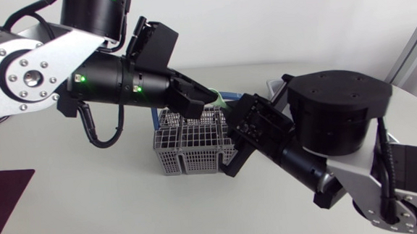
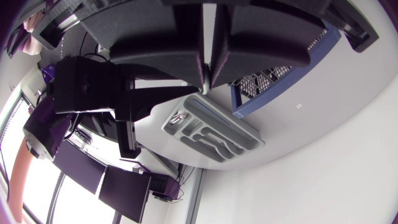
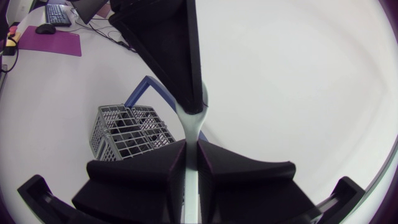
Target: Unload the cutlery basket into the drawer organizer.
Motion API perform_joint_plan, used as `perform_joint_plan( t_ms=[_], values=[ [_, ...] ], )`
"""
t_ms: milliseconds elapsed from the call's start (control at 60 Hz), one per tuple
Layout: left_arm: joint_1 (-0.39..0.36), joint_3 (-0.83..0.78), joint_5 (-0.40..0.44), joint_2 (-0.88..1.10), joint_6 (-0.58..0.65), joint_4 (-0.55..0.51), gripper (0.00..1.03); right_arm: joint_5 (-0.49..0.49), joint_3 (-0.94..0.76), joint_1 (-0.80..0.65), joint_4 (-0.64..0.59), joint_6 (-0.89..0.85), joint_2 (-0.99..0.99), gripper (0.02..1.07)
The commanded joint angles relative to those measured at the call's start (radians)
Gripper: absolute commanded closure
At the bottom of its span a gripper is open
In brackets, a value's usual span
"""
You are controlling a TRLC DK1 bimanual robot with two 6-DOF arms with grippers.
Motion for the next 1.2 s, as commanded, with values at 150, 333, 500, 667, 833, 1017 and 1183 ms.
perform_joint_plan(
  t_ms=[150, 333, 500, 667, 833, 1017, 1183],
  values=[
    [0.003, 0.015, 0.009, -0.014, -0.024, -0.003, 0.49, 0.004, 0.015, 0.004, -0.004, -0.002, 0.005, 1.0],
    [0.065, 0.035, 0.011, -0.032, -0.04, 0.008, 0.04, 0.003, 0.0, 0.01, -0.017, 0.0, -0.004, 1.0],
    [0.148, 0.044, 0.009, -0.085, -0.05, 0.022, 0.04, -0.033, -0.031, -0.002, -0.059, 0.0, -0.043, 1.0],
    [0.234, 0.053, 0.002, -0.129, -0.035, 0.02, 0.04, -0.154, -0.063, -0.099, -0.14, 0.004, -0.119, 1.0],
    [0.289, 0.035, -0.024, -0.152, 0.009, 0.0, 0.04, -0.392, -0.063, -0.315, -0.257, 0.007, -0.178, 1.0],
    [0.309, -0.011, -0.087, -0.175, 0.068, -0.011, 0.04, -0.645, -0.049, -0.571, -0.382, -0.105, -0.187, 1.0],
    [0.349, -0.06, -0.109, -0.207, 0.103, -0.02, 0.04, -0.855, -0.003, -0.818, -0.51, -0.273, -0.136, 1.0]
  ],
)
